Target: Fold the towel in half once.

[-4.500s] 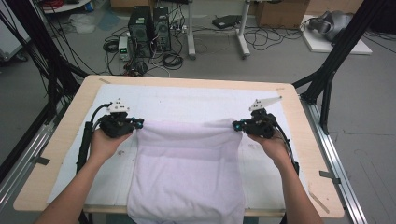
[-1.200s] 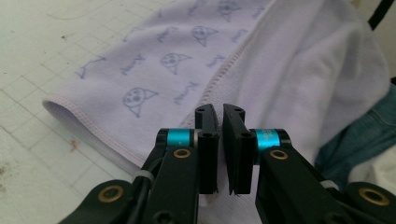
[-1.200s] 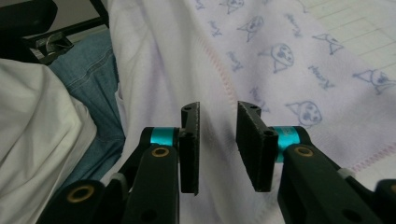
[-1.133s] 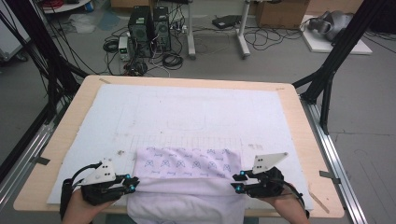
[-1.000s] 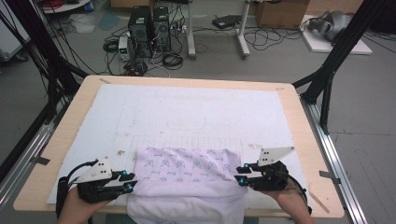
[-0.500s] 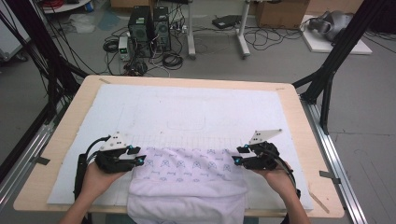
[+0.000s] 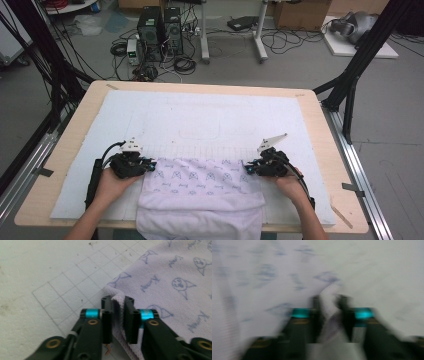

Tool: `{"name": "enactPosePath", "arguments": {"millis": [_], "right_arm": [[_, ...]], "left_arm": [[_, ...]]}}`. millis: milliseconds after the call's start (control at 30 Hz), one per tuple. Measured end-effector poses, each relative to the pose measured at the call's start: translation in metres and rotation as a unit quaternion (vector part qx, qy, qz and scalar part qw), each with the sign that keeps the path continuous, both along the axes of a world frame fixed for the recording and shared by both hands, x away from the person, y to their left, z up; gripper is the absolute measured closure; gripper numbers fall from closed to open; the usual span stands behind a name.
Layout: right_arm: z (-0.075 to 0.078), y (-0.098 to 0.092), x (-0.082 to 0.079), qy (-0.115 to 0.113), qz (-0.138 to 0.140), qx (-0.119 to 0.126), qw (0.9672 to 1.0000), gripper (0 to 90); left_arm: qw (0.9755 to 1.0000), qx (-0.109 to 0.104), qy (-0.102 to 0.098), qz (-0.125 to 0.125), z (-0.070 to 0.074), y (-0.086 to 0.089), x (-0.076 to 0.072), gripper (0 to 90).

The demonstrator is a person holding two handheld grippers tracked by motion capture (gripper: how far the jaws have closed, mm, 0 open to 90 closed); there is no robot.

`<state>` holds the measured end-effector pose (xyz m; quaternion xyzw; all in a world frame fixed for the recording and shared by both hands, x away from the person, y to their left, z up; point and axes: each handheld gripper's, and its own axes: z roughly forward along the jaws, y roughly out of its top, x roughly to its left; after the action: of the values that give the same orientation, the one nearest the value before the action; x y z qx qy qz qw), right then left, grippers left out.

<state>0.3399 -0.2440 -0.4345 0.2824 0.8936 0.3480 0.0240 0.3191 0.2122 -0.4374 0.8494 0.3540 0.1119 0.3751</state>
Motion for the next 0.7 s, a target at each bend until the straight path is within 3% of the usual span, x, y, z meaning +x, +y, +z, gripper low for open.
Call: {"name": "enactPosePath", "arguments": {"millis": [167, 267, 333, 400, 633, 700], "right_arm": [[0.009, 0.009, 0.004, -0.019, 0.0, -0.035, 0.9992, 83.7], [0.026, 0.011, 0.017, -0.042, -0.018, -0.029, 0.9985, 84.5], [0.043, 0.01, 0.03, -0.059, -0.03, -0.011, 0.9977, 84.6], [0.059, 0.009, 0.043, -0.077, -0.039, -0.009, 0.9962, 84.8], [0.132, 0.003, 0.091, -0.133, -0.082, 0.008, 0.9877, 85.1], [0.147, 0.003, 0.102, -0.142, -0.096, 0.012, 0.9851, 83.9]], "left_arm": [[0.9997, -0.01, -0.008, 0.019, 0.007, 0.006, 0.011, 84.9], [0.9989, -0.008, -0.03, 0.034, 0.023, 0.007, 0.026, 85.3], [0.9976, -0.004, -0.051, 0.047, 0.045, 0.006, 0.044, 85.3], [0.9957, -0.001, -0.071, 0.059, 0.065, 0.006, 0.059, 85.2], [0.9856, 0.023, -0.143, 0.087, 0.159, -0.001, 0.119, 85.0], [0.983, 0.033, -0.151, 0.099, 0.169, -0.003, 0.13, 82.8]]}}
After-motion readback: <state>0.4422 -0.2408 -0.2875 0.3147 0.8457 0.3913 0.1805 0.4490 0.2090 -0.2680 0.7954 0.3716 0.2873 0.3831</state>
